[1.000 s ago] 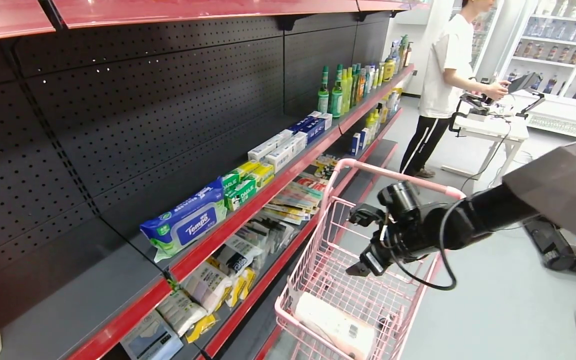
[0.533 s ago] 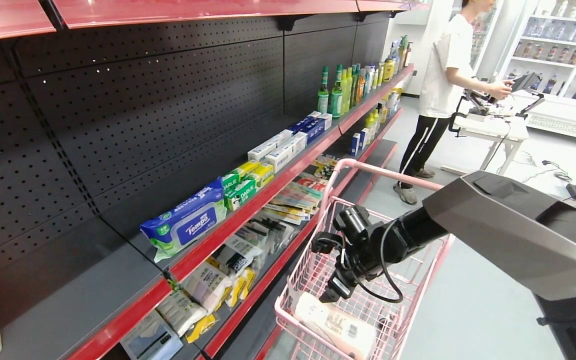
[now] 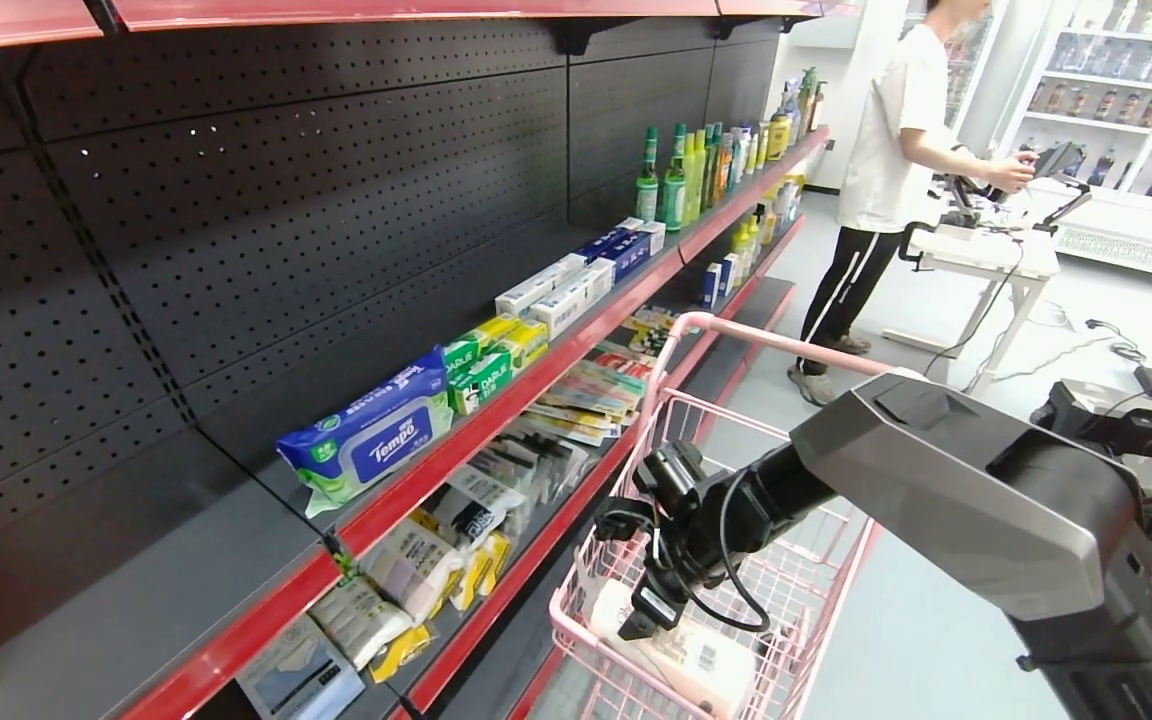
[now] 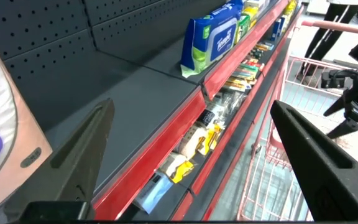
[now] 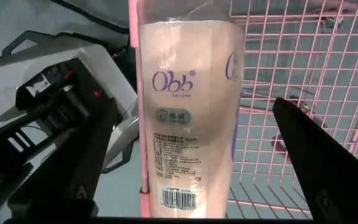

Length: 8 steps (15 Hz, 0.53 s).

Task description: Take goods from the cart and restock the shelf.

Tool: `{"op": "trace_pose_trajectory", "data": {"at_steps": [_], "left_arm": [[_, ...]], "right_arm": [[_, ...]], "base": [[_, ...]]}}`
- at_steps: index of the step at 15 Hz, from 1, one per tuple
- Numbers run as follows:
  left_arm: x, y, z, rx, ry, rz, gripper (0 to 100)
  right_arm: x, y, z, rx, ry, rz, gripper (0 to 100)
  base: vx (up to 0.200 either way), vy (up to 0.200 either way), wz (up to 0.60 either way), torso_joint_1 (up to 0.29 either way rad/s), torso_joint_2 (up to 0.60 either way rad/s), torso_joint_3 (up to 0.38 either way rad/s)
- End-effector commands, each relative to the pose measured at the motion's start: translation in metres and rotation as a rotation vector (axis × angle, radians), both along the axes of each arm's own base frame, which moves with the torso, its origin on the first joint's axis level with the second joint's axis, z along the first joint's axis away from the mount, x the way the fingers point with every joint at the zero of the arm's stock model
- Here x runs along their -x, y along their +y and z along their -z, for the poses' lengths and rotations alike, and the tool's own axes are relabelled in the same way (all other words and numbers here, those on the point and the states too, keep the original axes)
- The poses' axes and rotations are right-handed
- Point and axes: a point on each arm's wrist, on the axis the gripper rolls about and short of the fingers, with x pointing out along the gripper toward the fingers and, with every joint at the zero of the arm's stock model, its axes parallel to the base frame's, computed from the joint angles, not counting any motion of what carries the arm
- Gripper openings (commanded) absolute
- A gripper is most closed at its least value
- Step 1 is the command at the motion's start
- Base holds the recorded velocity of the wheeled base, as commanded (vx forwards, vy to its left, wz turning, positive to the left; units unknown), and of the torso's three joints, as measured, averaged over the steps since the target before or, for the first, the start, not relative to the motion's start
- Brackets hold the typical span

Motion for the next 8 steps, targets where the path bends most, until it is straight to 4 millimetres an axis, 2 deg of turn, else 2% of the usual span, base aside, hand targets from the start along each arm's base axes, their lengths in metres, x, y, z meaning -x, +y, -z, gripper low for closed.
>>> {"op": "trace_pose_trajectory", "data": {"at_steps": [1,6,8], "left_arm": [[-0.0001,0.0000,0.0001,0.000,0.000,0.002,100],[0.0000,0.0000,-0.0003,0.000,-0.002,0.001,100],[0.0000,0.0000,-0.0003,0.000,-0.002,0.001,100]], "right_arm": [[-0.0002,0.0001,0.0003,0.000,0.000,-0.002,100],[0.0026,0.0007,0.0007,0.000,0.010,-0.007,100],[0.0033,0.0034,0.0005,-0.002,0.007,-0.011,100]], "base": [[0.000,0.000,0.00,-0.017,0.06,0.032],[0.000,0.000,0.00,0.000,0.00,0.000],[0.000,0.000,0.00,-0.095,0.20,0.120]]}}
